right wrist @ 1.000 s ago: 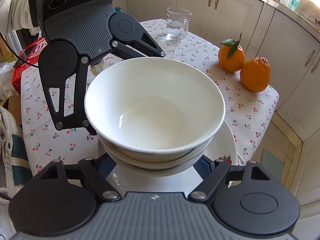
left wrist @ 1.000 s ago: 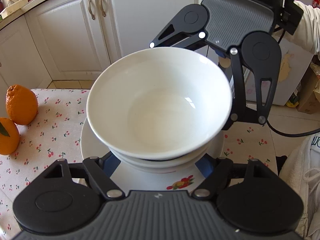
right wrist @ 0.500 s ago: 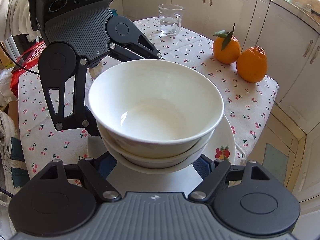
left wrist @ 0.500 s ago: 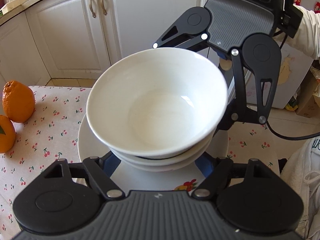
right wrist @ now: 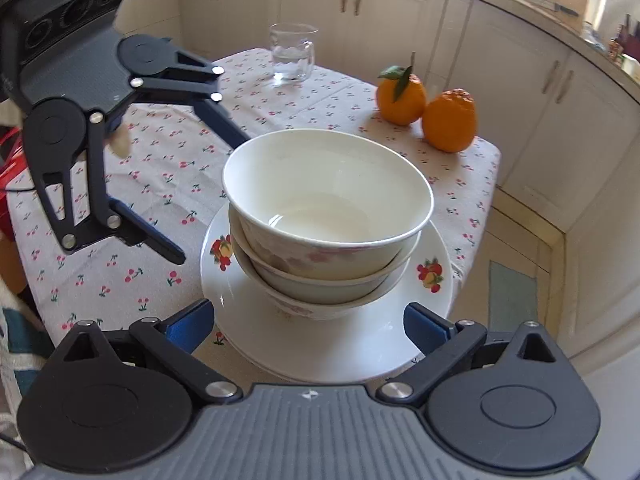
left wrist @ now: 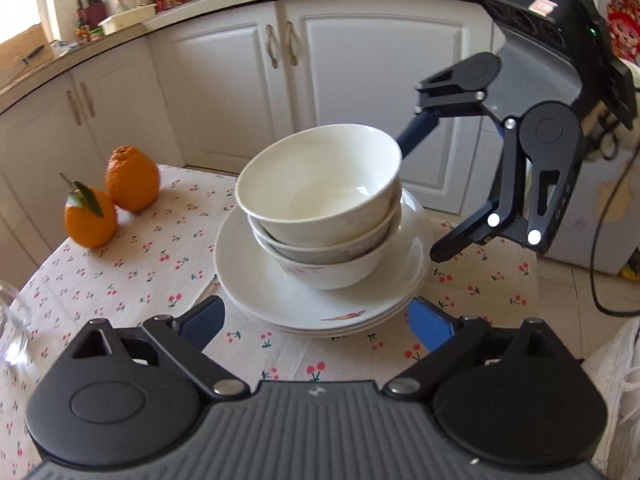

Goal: Organize plates and bowls

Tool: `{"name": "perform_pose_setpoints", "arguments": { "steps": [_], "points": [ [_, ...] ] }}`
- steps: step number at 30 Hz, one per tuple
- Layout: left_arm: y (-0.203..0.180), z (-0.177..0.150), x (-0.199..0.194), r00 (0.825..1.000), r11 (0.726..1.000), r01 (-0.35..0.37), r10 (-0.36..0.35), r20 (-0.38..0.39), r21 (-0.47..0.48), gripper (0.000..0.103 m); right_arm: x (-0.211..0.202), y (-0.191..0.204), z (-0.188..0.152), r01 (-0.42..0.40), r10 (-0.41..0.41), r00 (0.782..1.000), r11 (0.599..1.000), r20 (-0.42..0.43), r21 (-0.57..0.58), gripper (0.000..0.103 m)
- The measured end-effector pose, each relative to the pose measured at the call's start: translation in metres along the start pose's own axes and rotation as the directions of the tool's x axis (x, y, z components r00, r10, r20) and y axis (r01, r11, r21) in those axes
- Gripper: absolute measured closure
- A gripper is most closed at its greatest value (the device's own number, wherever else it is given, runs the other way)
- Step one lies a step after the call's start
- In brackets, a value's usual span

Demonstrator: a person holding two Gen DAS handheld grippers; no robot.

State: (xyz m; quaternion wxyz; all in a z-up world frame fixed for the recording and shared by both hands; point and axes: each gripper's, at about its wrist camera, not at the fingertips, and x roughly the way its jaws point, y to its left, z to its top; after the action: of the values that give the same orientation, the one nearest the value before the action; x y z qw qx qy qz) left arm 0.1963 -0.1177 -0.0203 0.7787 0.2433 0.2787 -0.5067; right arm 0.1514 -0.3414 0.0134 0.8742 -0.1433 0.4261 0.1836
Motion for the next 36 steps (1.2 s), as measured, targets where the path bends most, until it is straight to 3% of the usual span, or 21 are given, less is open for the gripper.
{"name": "perform_pose_setpoints", "arguments": {
  "steps": [2,4,6,10,13,15,18,22,28,36],
  "points": [
    [-0.01,-0.006,-0.014,0.991,0.991,-0.128,0.13,0.042,-0.047,0.004,-0.007,0.011,-0.002,0.091,-0.091,0.996,0.993,-0.007,0.072,0.0],
    [-0.024,-0.01,-0.029,0.959,0.958,-0.266,0.274,0.072,-0.105,0.003,-0.017,0.025,-0.005,0.199,-0.202,0.979,0.967,0.003,0.157,0.0],
    [-0.038,-0.013,-0.043,0.925,0.924,-0.348,0.366,0.104,-0.159,0.002,-0.027,0.036,-0.01,0.268,-0.279,0.96,0.929,0.007,0.256,0.0],
    [-0.064,-0.013,-0.067,0.866,0.846,-0.454,0.493,0.085,-0.279,0.0,-0.046,0.062,-0.02,0.352,-0.392,0.919,0.851,0.026,0.39,0.0],
    [-0.073,-0.016,-0.083,0.834,0.781,-0.498,0.55,0.039,-0.378,0.001,-0.064,0.082,-0.028,0.413,-0.477,0.878,0.794,0.037,0.446,0.0],
    [-0.077,-0.019,-0.091,0.828,0.754,-0.498,0.56,0.022,-0.429,0.001,-0.074,0.091,-0.032,0.413,-0.497,0.866,0.773,0.055,0.481,0.0],
    [-0.085,-0.024,-0.097,0.831,0.744,-0.491,0.556,0.011,-0.453,0.001,-0.085,0.102,-0.039,0.421,-0.525,0.848,0.75,0.071,0.51,0.0],
    [-0.093,-0.029,-0.102,0.817,0.714,-0.508,0.577,-0.008,-0.481,0.0,-0.093,0.113,-0.045,0.424,-0.535,0.841,0.744,0.081,0.516,0.0],
    [-0.1,-0.029,-0.103,0.808,0.698,-0.523,0.588,-0.025,-0.49,0.0,-0.1,0.123,-0.048,0.422,-0.548,0.83,0.738,0.103,0.527,0.0],
    [-0.097,-0.029,-0.103,0.81,0.688,-0.518,0.586,-0.033,-0.508,0.0,-0.103,0.126,-0.047,0.422,-0.552,0.826,0.739,0.114,0.524,0.0]
  ]
}}
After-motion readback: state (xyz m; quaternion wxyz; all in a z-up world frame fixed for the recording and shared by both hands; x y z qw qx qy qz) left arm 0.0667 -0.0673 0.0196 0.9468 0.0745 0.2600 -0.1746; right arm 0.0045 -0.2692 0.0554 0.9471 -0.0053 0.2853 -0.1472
